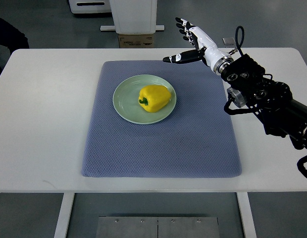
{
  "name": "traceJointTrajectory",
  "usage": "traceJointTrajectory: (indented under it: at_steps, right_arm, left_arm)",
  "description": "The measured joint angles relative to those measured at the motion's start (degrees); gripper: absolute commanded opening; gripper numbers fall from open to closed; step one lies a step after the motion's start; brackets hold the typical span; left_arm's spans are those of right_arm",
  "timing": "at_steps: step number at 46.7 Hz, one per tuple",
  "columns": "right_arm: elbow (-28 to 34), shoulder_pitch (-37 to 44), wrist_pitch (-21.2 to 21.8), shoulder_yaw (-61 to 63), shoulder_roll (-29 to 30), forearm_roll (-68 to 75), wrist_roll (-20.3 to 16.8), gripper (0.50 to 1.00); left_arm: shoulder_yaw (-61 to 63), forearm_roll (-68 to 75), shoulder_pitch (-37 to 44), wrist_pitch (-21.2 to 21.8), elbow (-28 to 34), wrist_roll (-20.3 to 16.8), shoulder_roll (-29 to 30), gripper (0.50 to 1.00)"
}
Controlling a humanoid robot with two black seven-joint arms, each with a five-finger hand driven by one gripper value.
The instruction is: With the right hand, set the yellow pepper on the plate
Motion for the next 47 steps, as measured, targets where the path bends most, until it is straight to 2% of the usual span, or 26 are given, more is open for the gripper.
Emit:
traceJointTrajectory:
  at_steps: [8,24,32,47]
  right_arm:
    - [0.2,-4.1,1.4,11.4,-1.1,9.8,-1.3,1.000]
    - [0.0,-8.0,9.3,18.6,-4.9,24.7,-6.4,1.000]
    - [-0.4,-10.8,9.6,26.5,-5.9,25.8,-8.9,1.000]
    - [-1.2,-14.9,9.5,35.2,-6.5,25.9,-9.0,1.000]
  left_arm:
    - [0.0,0.0,0.0,0.0,0.0,0.0,0.0,1.000]
    - [0.0,0.0,0.0,0.0,0.0,0.0,0.0,1.000]
    - [0.0,0.0,0.0,0.0,0.0,0.0,0.0,1.000]
    - [0.0,0.0,0.0,0.0,0.0,0.0,0.0,1.000]
